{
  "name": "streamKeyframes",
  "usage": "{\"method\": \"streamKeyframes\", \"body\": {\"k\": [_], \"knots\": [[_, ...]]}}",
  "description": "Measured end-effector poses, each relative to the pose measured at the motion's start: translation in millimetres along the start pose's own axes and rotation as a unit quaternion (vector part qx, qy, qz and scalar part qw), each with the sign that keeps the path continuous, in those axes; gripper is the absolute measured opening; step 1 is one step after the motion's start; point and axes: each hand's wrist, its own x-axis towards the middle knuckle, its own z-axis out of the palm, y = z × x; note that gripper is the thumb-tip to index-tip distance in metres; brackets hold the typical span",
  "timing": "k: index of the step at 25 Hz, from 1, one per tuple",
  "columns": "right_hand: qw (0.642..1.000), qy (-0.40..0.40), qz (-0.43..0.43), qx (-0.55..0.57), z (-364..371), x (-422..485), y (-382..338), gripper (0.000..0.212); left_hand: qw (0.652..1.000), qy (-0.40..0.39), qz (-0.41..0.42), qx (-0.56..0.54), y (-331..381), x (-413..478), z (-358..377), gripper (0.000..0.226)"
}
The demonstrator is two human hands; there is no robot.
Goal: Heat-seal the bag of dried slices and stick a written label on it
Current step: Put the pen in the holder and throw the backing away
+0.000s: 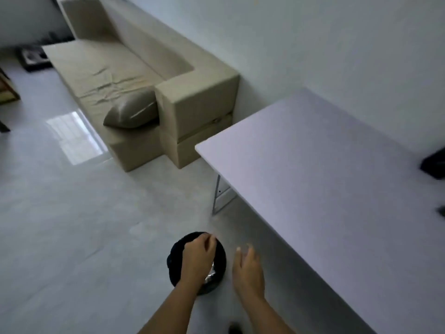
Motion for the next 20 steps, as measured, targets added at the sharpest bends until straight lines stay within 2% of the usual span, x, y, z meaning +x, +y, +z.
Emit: {"method": "streamKeyframes", "body": {"k": [3,6,10,15,20], "knots": [[0.996,0.078,0.001,0.046,-88.8,-5.9,-1.3,0.045,0.991,-0.063,0.115,0.016,91.6,-24.3,3.7,0.028],[0.985,0.169,0.025,0.033,-173.8,3.1,21.7,0.043,0.969,-0.131,0.206,0.045,175.5,-38.8,37.2,0.031],[0.950,0.299,0.090,0.029,-278.1,8.1,92.0,0.042,0.913,-0.220,0.336,0.076,258.3,-84.8,113.5,0.046],[0.903,0.385,0.189,-0.003,-379.0,3.2,218.8,0.043,0.853,-0.307,0.408,0.108,329.6,-144.8,237.0,0.051],[0.867,0.419,0.264,-0.056,-481.8,11.3,376.1,0.047,0.805,-0.393,0.419,0.147,398.4,-204.5,393.1,0.053]]}}
